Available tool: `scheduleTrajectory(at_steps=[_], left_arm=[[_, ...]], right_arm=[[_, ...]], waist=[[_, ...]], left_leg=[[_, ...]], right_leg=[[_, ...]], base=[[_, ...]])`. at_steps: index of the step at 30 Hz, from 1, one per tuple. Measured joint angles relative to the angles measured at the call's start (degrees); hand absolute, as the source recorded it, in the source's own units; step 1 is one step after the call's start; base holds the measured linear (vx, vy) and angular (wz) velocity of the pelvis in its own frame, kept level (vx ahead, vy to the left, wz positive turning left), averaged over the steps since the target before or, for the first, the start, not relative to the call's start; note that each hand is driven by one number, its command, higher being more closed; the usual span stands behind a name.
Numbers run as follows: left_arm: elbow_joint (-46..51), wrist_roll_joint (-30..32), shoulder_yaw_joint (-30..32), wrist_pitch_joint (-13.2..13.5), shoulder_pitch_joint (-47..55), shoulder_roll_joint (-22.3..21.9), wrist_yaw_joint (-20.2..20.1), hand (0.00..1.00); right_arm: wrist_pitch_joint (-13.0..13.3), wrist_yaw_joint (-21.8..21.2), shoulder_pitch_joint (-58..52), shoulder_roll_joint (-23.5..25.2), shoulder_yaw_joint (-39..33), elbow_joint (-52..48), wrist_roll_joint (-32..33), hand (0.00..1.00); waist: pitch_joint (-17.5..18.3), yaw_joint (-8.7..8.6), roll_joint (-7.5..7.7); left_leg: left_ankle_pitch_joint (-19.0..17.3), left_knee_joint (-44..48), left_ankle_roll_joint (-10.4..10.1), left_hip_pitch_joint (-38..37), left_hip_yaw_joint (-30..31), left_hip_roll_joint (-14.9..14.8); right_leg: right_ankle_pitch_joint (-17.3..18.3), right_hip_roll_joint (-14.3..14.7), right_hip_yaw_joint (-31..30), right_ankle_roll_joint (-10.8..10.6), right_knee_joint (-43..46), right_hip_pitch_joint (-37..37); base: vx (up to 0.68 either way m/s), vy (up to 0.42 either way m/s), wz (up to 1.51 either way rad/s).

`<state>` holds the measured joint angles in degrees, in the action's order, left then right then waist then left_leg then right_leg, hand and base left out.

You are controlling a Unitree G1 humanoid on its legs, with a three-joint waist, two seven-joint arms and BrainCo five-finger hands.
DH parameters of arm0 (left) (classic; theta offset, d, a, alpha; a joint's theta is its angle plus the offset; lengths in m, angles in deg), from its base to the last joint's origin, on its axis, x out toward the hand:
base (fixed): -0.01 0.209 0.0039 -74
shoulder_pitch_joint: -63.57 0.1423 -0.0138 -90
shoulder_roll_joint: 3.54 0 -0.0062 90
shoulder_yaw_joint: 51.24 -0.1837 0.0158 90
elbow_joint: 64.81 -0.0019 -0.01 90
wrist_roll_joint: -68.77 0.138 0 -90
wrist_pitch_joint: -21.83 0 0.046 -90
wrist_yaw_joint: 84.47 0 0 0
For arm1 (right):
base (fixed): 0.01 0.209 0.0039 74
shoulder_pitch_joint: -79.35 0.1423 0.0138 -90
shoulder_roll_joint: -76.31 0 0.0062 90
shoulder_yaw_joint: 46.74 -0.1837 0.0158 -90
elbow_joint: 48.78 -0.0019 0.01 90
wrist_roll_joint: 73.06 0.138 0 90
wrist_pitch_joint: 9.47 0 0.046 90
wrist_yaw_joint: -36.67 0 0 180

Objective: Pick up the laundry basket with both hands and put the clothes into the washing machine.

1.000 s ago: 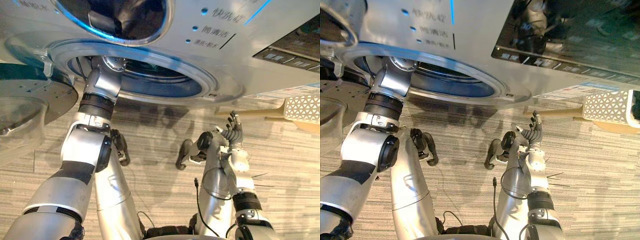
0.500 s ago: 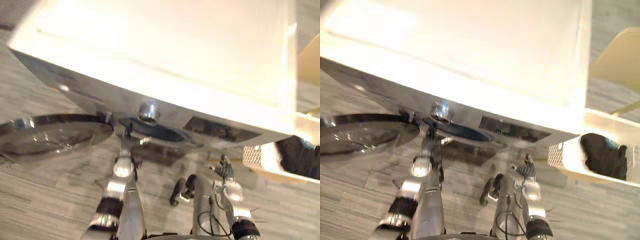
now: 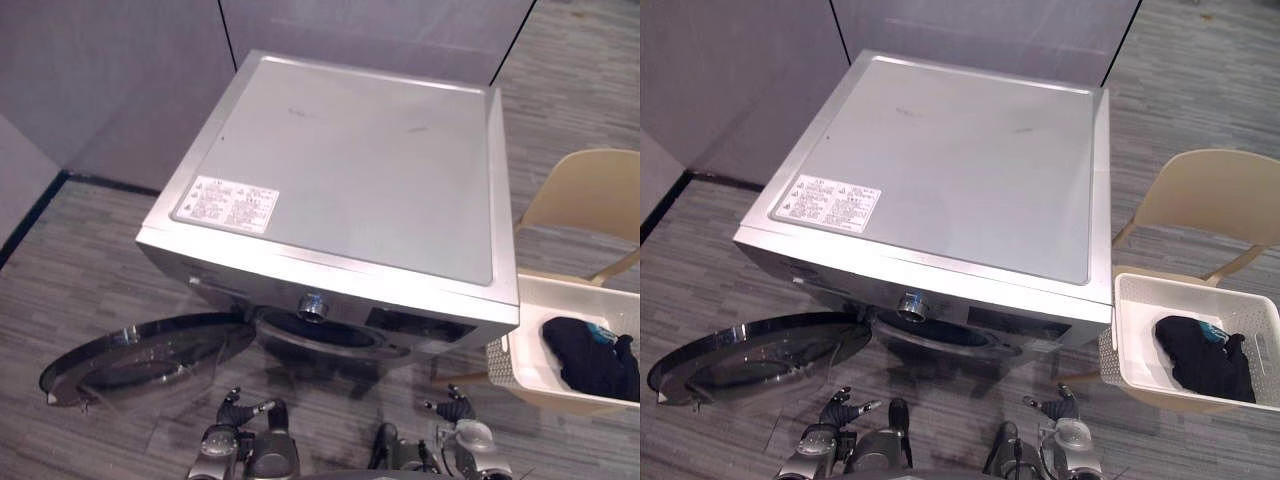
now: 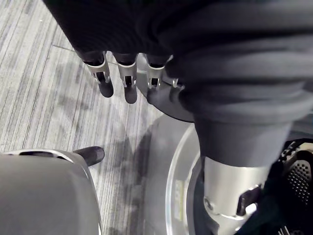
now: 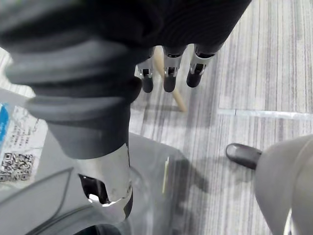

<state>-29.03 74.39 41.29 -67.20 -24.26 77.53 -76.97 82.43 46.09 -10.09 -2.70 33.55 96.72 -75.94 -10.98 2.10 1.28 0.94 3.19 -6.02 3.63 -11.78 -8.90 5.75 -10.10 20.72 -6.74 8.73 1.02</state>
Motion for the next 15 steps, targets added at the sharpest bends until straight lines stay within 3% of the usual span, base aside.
scheduleTrajectory(at_steps=[4,7,8,10,11,12,13,15], left_arm=[[-0.2,1.7,0.1,0.2,0.5,0.0,-0.1,0.0],[-0.7,1.8,0.2,0.2,-0.4,0.7,0.0,0.0],[-1.4,1.9,0.2,0.2,-1.3,0.9,0.0,0.0],[-1.5,1.9,0.4,0.2,-1.7,1.0,0.0,0.0],[-1.4,2.0,1.3,0.3,-1.7,0.8,0.0,0.0],[-1.0,1.9,2.3,0.5,-1.9,0.2,0.1,0.0],[-0.7,1.9,2.3,0.5,-1.7,0.4,0.1,0.0],[0.2,1.9,2.9,0.5,-0.1,0.6,0.2,0.0]], right_arm=[[0.0,-0.8,0.4,0.0,0.1,0.2,-0.1,0.0],[-0.1,-0.8,2.9,0.0,0.4,2.1,-0.2,0.0],[-0.2,-0.8,3.2,-0.1,1.3,2.2,-0.2,0.0],[-0.3,-0.8,2.8,-0.4,2.0,2.2,-0.3,0.0],[-0.4,-0.8,3.2,-0.9,3.1,2.2,-0.6,0.0],[-0.6,-0.8,3.5,-0.9,3.1,2.3,-0.7,0.0],[-0.7,-0.8,3.7,-1.0,3.1,2.7,-0.7,0.0],[-0.5,-0.7,5.6,-1.2,4.1,3.7,-0.8,0.0]], waist=[[0.5,-0.27,0.2],[0.2,-0.39,0.81],[-0.1,-1.2,1.34],[-0.7,-1.32,1.98],[-1.1,-0.96,1.26],[-1.0,-1.28,1.72],[-0.9,-1.01,1.88],[-0.5,2.17,2.64]], left_leg=[[0.6,-2.0,0.6,-1.5,-2.3,0.9],[0.8,-1.4,1.0,1.1,-5.0,1.3],[0.7,0.2,1.3,2.7,-5.0,1.8],[-0.9,1.7,3.5,2.7,-5.2,2.4],[-1.2,1.3,4.5,3.3,-6.8,1.3],[-0.9,2.0,4.7,3.3,-7.4,1.7],[-0.6,1.7,5.0,2.9,-7.7,1.9],[0.0,1.3,4.9,1.8,-12.8,1.8]], right_leg=[[-1.7,-0.2,-2.2,-0.4,-1.7,0.4],[-2.1,-1.3,-5.3,-0.1,3.8,7.0],[-2.3,-2.5,-5.1,0.3,7.5,10.0],[-3.8,-3.1,-5.0,0.3,7.5,10.3],[-4.0,-2.8,-2.8,0.8,4.1,7.8],[1.9,-4.8,2.2,2.8,15.4,8.5],[4.3,-5.2,4.4,2.3,19.4,7.8],[5.6,-1.8,5.5,2.1,8.1,2.6]], base=[[-0.02,0.053,-0.3],[-0.06,0.056,-0.45],[-0.09,0.064,-0.24],[-0.11,0.087,-0.28],[-0.13,0.079,-0.25],[-0.11,0.076,-0.19],[-0.07,0.019,-0.35],[-0.1,-0.042,-1.1]])
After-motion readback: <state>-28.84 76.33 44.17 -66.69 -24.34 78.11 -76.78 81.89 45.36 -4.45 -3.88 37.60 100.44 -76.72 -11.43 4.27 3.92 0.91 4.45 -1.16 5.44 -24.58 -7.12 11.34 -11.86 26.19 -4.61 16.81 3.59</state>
